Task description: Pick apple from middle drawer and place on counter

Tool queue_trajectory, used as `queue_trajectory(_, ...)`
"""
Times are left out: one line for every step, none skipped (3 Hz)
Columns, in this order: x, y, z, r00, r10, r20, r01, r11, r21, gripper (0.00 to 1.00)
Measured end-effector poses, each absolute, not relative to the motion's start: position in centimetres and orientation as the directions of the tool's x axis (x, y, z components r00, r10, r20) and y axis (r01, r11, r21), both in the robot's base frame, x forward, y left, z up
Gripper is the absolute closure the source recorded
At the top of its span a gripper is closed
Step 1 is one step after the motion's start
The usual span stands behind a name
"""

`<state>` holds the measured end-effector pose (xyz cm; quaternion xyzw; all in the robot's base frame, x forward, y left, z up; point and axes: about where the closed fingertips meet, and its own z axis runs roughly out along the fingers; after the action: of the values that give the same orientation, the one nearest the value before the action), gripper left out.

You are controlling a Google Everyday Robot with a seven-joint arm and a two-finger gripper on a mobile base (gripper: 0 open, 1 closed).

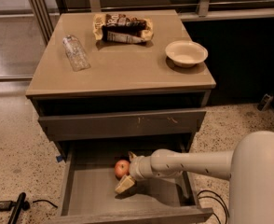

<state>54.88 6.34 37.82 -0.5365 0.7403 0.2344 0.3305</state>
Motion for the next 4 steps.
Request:
queue_trajectory(55.0, 6.5, 37.67, -0.209, -0.638, -0.741, -0.949, 0.315, -0.005, 0.12)
queue_trajectory(55.0, 6.5, 37.66, -0.209, -0.638, -0.741, -0.949, 0.315, -0.004, 0.35)
queue_trajectory(54.99, 6.51, 37.66, -0.209, -0.638, -0.741, -0.949, 0.315, -0.004, 0.58)
queue_trajectory(54.99, 6.51, 37.66, -0.209, -0.638, -0.741, -0.949, 0.315, -0.004, 0.81)
